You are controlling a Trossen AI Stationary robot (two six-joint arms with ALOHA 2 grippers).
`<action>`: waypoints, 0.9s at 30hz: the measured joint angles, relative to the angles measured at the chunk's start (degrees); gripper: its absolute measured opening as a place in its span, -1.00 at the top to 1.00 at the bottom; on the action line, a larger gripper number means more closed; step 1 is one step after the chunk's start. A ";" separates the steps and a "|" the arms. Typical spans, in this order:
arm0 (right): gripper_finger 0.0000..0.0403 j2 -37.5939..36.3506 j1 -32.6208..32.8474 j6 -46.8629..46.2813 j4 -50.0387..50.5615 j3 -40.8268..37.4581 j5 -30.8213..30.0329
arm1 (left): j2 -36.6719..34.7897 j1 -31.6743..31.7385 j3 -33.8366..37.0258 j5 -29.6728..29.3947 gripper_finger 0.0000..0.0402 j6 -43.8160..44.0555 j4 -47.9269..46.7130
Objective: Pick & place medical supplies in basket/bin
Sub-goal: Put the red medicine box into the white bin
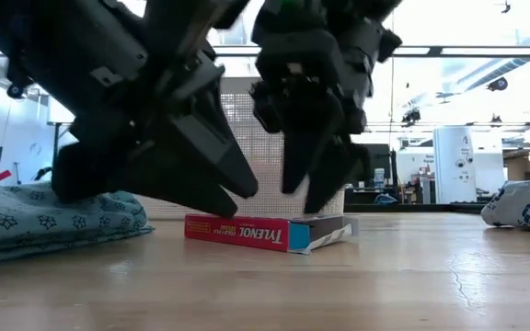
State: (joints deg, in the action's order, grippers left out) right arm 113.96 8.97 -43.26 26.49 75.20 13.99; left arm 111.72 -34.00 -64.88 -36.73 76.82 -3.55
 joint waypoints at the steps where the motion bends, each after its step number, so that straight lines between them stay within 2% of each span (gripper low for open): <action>1: -0.14 -0.01 -0.19 -0.03 -0.97 -1.19 0.27 | 0.10 0.20 0.02 0.26 0.49 -0.17 -0.09; 4: -0.14 0.22 -0.84 -0.08 -5.71 -4.48 3.84 | 0.26 1.46 0.33 1.71 0.49 -0.25 -0.06; 6: -0.14 0.23 -1.04 -0.02 -8.61 -6.14 6.30 | 0.31 2.41 0.60 4.68 0.49 -0.26 -0.09; 13: -0.14 0.40 -1.55 -1.42 -17.22 -9.64 10.32 | 0.58 4.50 1.84 10.90 0.49 -0.26 0.38; 19: -0.15 0.17 -1.52 -2.29 -16.83 -7.29 10.30 | 0.53 4.70 2.19 11.38 0.49 -0.28 -0.07; 24: -0.15 -3.66 -1.35 -2.96 -19.06 -3.91 11.53 | 0.59 4.67 2.23 11.56 0.49 -2.22 0.03; 27: -0.15 -4.49 -0.57 -2.98 -16.58 -2.41 11.77 | 0.64 4.68 2.21 11.26 0.49 -4.07 0.15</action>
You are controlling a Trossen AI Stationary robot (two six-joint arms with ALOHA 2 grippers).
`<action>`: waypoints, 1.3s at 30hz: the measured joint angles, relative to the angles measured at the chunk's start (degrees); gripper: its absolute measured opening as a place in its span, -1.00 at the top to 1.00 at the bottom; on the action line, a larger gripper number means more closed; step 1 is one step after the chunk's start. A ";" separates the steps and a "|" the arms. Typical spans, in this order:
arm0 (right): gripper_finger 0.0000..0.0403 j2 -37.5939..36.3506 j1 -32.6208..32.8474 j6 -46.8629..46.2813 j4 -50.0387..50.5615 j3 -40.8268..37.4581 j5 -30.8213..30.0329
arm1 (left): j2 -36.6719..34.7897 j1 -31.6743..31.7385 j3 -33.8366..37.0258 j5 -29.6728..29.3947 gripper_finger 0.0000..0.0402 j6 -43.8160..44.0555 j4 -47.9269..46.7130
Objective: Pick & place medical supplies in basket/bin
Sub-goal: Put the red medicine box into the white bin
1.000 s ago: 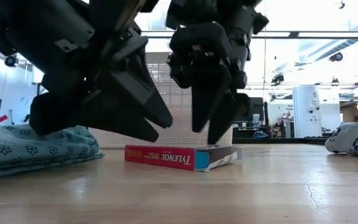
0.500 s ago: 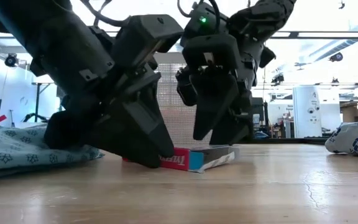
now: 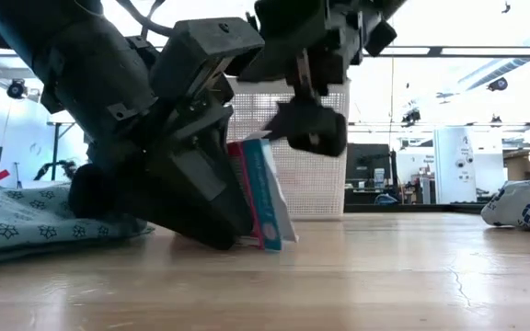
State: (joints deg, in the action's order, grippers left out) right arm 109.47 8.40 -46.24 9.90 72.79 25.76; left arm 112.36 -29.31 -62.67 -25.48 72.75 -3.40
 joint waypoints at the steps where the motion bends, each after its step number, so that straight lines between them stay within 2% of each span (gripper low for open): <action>1: -0.15 0.00 0.24 0.10 1.16 0.43 -0.41 | 0.01 0.03 -0.02 -0.20 0.49 -0.14 0.00; 9: -0.15 1.58 1.95 1.65 11.06 4.09 -6.41 | 0.11 0.08 0.04 -1.52 0.49 -0.29 0.33; 17: -0.15 1.65 2.11 0.13 11.05 4.63 -8.34 | 0.17 -0.61 0.04 -2.14 0.49 -0.92 0.31; 27: -0.15 1.40 2.91 -0.15 11.14 5.34 -16.42 | 0.20 -3.10 0.15 -6.63 0.49 -0.75 -0.26; 39: -0.15 1.40 3.78 -0.06 11.16 5.41 -19.41 | 0.07 -3.48 0.20 -8.90 0.49 -0.63 -0.05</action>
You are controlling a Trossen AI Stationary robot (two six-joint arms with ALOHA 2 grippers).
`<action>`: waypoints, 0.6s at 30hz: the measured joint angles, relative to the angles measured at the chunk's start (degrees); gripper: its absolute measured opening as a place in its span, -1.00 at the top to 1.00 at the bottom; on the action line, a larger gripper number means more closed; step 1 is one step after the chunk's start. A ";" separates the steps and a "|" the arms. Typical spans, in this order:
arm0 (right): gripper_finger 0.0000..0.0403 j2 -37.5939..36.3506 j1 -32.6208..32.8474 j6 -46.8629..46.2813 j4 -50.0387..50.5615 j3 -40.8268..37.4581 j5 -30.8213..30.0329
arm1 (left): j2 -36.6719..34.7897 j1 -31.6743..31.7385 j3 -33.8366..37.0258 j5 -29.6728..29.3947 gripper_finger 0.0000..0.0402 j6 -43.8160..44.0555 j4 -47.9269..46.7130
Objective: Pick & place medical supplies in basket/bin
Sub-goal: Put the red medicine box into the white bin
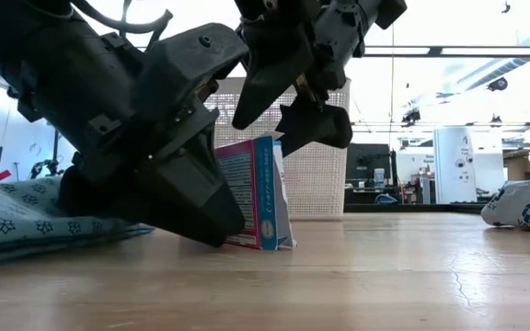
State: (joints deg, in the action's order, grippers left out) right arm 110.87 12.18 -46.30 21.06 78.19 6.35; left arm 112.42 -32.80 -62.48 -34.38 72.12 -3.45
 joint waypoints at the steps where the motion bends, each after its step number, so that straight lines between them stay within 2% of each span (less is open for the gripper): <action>1: -0.15 0.00 -0.04 0.00 0.00 0.00 -0.25 | -0.02 -0.02 0.00 -0.03 0.49 0.00 0.03; 9: -0.15 1.03 0.42 0.59 -1.00 0.04 -0.52 | -0.17 -0.04 -0.80 -0.25 0.49 -0.06 0.69; 18: -0.15 2.68 0.98 0.89 -2.86 0.07 -1.38 | -0.28 -0.07 -3.84 -0.56 0.49 -4.08 0.91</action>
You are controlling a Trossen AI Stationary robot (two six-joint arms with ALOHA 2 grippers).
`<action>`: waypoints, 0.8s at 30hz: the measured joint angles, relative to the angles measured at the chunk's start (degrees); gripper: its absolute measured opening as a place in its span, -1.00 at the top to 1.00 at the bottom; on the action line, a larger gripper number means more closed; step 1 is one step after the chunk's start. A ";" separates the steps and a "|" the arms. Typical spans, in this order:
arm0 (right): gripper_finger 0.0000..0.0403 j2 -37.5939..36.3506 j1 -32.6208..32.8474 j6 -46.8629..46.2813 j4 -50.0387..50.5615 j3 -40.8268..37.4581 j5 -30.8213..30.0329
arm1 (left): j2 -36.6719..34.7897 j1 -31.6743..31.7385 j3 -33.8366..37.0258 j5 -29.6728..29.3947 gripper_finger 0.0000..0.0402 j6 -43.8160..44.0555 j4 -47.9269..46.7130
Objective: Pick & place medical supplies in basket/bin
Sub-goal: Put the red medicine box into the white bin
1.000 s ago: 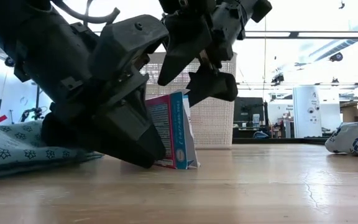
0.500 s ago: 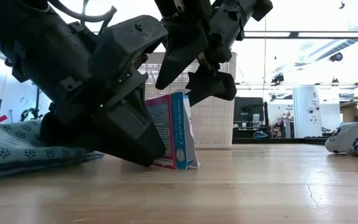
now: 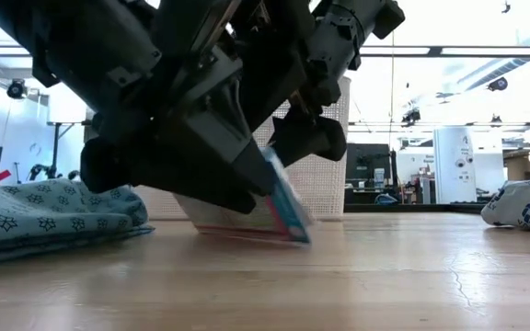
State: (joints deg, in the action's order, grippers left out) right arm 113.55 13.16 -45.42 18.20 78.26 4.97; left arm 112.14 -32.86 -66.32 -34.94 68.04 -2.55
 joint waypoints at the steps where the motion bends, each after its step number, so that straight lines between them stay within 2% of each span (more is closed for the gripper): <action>1: -0.15 -0.04 -0.03 0.17 -0.04 0.00 -0.55 | 0.00 0.00 -0.16 -0.02 0.49 -0.27 0.00; 11: -0.15 -0.05 -0.03 0.68 0.45 0.15 -0.67 | -0.02 -0.39 -0.07 -3.21 0.49 -0.47 -0.07; 19: -0.15 -0.75 -1.06 1.68 11.37 0.13 -0.84 | -0.04 -2.00 0.04 -3.17 0.49 -1.45 -0.29; 24: -0.15 -0.78 -4.07 4.90 10.76 0.09 0.78 | -0.04 -3.57 0.05 -2.48 0.49 -1.56 -0.28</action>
State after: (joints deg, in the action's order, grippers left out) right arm 112.77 9.09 -40.52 28.95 78.35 5.74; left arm 112.09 -36.43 -66.27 -37.43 66.48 -2.83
